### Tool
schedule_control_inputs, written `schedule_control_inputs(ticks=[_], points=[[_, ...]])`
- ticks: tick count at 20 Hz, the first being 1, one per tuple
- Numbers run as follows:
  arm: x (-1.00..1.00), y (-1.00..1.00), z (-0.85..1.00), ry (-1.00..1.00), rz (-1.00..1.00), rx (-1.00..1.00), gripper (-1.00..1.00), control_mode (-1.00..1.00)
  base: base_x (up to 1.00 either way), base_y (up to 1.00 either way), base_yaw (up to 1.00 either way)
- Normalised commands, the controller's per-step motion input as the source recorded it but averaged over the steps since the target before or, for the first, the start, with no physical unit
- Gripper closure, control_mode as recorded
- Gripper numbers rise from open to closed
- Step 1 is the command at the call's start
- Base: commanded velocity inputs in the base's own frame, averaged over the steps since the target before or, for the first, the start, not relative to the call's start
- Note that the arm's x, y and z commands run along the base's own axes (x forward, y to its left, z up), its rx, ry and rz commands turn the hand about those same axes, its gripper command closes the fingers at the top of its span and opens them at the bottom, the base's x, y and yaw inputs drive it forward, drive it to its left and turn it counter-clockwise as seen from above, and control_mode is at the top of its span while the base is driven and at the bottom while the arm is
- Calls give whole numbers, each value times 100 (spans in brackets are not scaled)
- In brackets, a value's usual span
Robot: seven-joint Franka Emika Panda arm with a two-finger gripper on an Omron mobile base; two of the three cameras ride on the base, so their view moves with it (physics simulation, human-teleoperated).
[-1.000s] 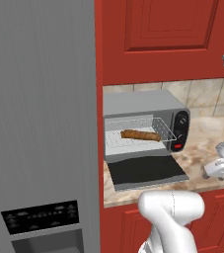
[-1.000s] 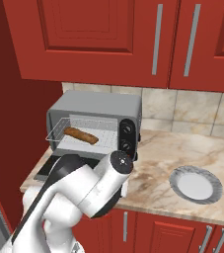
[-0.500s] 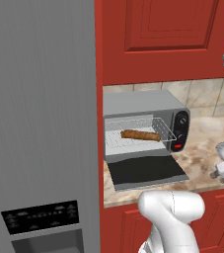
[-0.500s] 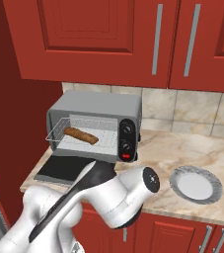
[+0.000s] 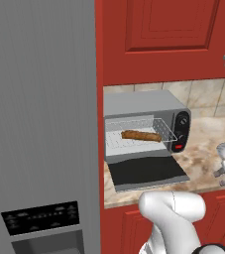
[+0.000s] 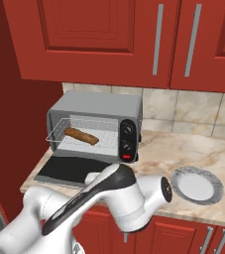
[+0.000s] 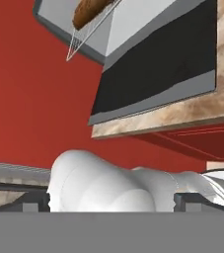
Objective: Pull the toaster oven rack outwards. Pick up the baguette from the plate and place it on the toaster oven rack. Close the toaster oven door fully and set the temperature to the lowest setting.
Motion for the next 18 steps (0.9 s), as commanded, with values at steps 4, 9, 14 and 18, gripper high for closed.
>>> schedule_control_inputs(ticks=[4,9,14,18], points=[[1,0,0,20,0,14,-100,-100,0,0,0],[0,-2,0,34,-3,6,-100,-100,0,0,0],[0,-6,0,40,-11,1,-100,-100,0,0,0],[0,-10,-2,33,-17,9,-100,-100,0,0,0]])
